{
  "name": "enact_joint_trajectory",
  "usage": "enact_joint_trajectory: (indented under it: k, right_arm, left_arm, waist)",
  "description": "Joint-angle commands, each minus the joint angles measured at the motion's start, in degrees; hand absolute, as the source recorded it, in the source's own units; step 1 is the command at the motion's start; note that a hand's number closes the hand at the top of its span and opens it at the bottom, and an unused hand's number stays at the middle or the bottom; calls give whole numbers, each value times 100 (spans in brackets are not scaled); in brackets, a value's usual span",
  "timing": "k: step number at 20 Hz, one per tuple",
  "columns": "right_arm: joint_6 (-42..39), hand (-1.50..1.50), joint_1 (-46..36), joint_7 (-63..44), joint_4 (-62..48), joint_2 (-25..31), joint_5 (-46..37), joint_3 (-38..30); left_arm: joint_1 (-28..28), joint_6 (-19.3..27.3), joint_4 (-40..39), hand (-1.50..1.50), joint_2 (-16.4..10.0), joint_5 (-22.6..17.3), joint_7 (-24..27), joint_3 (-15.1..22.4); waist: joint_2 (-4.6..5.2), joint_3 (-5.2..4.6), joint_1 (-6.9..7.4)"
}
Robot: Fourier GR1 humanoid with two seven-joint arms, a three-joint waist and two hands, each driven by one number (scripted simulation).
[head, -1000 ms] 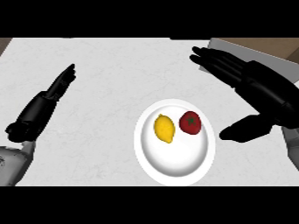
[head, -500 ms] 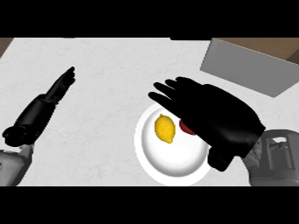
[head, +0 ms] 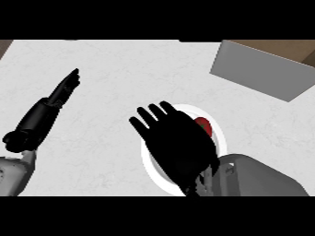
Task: Pick the lemon from the plate and place it in the cardboard box
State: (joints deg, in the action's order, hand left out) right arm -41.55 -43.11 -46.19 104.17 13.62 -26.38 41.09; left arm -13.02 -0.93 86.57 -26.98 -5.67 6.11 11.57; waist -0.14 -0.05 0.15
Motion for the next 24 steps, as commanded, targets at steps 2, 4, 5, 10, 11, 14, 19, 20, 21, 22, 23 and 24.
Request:
enact_joint_trajectory:
  k: [2,4,5,10,11,14,19,20,21,22,23,24]
  right_arm:
    - [-167,-150,148,-691,-491,-790,-386,388]
    - [-580,-150,70,-488,-377,-649,-169,-219]
    - [-297,-150,405,-824,-238,-838,-513,319]
    - [-197,-150,255,46,-700,-402,-1174,105]
    - [-165,-150,427,57,-477,-454,-1302,56]
    - [-376,-150,661,26,-311,-649,-1525,112]
    - [-76,-150,705,504,-975,-689,-2198,351]
    - [-234,-150,654,511,-974,-624,-2180,79]
    - [-188,-150,573,450,-1252,-948,-2349,123]
    - [30,-150,678,844,-1314,-632,-2483,119]
    - [-118,-150,573,932,-1344,-726,-2487,-86]
    - [136,-150,718,863,-1604,-853,-2694,193]
  left_arm:
    - [90,-40,49,0,99,144,123,-101]
    - [-161,-47,-211,0,285,253,-8,-136]
    - [216,-87,298,0,137,205,-92,-112]
    - [394,-185,170,0,239,323,127,-205]
    - [-96,-284,-238,0,406,296,44,-285]
    - [-194,-272,-314,0,532,503,-30,-333]
    - [-411,-257,-212,0,675,606,-336,-443]
    - [140,-586,260,0,280,395,-94,-710]
    - [160,-344,213,0,683,686,-96,-392]
    - [74,-607,49,0,448,506,-1,-698]
    - [122,-548,242,0,547,654,-257,-581]
    - [58,-511,518,0,626,566,-531,-563]
  waist:
    - [7,2,20]
    - [11,3,-13]
    - [-5,4,14]
    - [12,5,27]
    - [15,5,-20]
    - [12,5,-31]
    - [16,6,-28]
    - [8,6,9]
    - [11,5,7]
    - [15,5,5]
    - [12,6,8]
    - [12,6,16]
